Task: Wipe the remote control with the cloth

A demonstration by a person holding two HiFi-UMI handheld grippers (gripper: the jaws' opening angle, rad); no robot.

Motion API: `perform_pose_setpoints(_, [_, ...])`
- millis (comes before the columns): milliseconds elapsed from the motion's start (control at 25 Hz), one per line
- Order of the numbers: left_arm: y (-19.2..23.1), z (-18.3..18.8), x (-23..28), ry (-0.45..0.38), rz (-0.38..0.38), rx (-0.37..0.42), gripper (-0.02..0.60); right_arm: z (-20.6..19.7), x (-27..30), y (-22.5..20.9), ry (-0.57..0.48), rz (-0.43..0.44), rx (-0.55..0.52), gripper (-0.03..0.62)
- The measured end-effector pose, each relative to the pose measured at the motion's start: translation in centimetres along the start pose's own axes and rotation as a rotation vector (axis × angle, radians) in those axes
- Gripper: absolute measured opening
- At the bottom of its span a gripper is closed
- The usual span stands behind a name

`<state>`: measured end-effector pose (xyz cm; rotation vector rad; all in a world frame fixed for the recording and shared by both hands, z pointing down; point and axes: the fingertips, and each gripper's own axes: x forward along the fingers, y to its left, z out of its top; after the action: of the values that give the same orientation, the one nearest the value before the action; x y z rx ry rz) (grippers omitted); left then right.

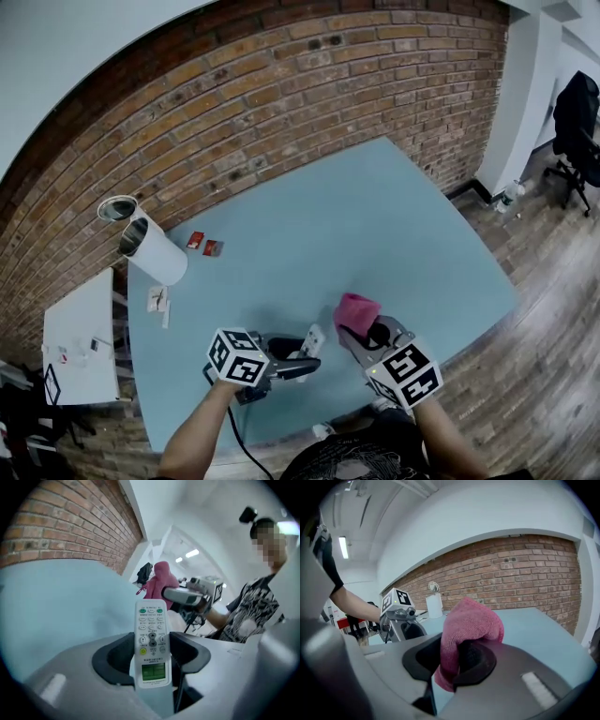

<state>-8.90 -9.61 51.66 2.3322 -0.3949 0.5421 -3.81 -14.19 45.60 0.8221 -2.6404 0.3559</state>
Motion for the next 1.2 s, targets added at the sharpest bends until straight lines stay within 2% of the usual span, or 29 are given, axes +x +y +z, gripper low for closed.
perform_pose_setpoints(120, [-2.5,2.9,-0.7,-0.201,-0.193,-0.124,0.236,3.0,-0.5,0.4,-0.072,0.022,-0.080,0.063])
perform_pose_setpoints(280, [-4.9,6.2,-2.0,-0.395,-0.404,-0.291,0.236,6.2,-1.1,0.5,-0.133,0.016,-0.204,0.063])
perform_pose_setpoints(400, [-6.0,8.1,-2.9,-0.508,-0.546,-0.384,0.236,8.9,-1.3,0.9,-0.205,0.011,-0.293,0.063])
perform_pose_setpoints(520, [-6.6,9.2,-3.3,-0.575,-0.640,-0.439,0.236,10.3,-1.2,1.7,-0.234,0.020,-0.350,0.063])
perform_pose_setpoints(640, [-6.3,8.7,-2.8,-0.568,-0.664,-0.510,0.236,10.6,-1.0,2.8,-0.229,0.028,-0.404,0.063])
perform_pose_setpoints(720, [-6.1,8.6,-2.7,-0.574,-0.661,-0.530,0.236,10.4,-0.8,3.4,-0.217,0.024,-0.432,0.063])
perform_pose_setpoints(920, [-5.2,9.3,-3.3,-0.638,-0.644,-0.563,0.236,10.2,-0.8,3.7,-0.211,0.012,-0.448,0.063])
perform_pose_setpoints(1200, [-4.5,10.5,-4.4,-0.728,-0.622,-0.569,0.236,10.1,-0.9,4.3,-0.213,0.020,-0.434,0.063])
